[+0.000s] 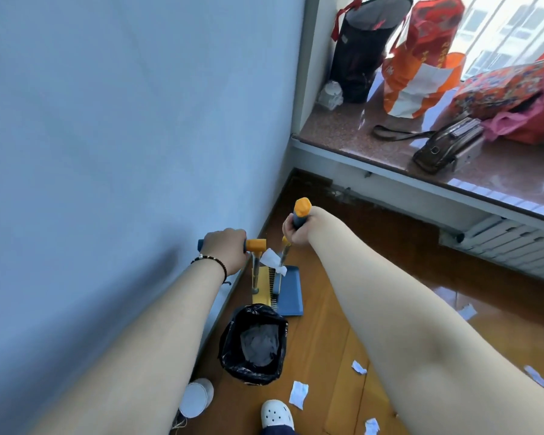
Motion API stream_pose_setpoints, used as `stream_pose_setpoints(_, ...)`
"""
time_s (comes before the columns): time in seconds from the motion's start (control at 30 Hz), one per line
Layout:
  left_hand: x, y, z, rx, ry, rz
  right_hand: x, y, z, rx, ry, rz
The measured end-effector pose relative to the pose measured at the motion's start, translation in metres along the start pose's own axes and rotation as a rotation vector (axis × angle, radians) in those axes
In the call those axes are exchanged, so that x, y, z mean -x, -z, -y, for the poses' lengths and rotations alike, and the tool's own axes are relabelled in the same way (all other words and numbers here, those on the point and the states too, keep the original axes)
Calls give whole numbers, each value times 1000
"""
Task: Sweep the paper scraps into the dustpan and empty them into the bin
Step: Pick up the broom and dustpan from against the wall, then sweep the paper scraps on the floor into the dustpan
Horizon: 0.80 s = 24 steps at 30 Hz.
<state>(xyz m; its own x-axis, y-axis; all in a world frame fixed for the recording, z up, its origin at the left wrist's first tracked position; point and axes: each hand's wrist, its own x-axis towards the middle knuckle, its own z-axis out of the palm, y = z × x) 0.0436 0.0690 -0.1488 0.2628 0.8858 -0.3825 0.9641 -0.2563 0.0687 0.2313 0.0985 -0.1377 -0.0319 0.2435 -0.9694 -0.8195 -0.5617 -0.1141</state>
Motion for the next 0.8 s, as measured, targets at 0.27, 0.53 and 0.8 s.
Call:
stream_pose_setpoints(0.27, 15, -8, -54, 67, 21, -94, 4, 78, 3, 6, -32, -18)
stream_pose_setpoints(0.53, 87, -16, -88, 153, 45, -152, 60, 143, -30, 65, 60, -13)
stream_pose_setpoints(0.8, 179, -23, -122, 208, -18, -251, 144, 252, -81, 90, 217, -13)
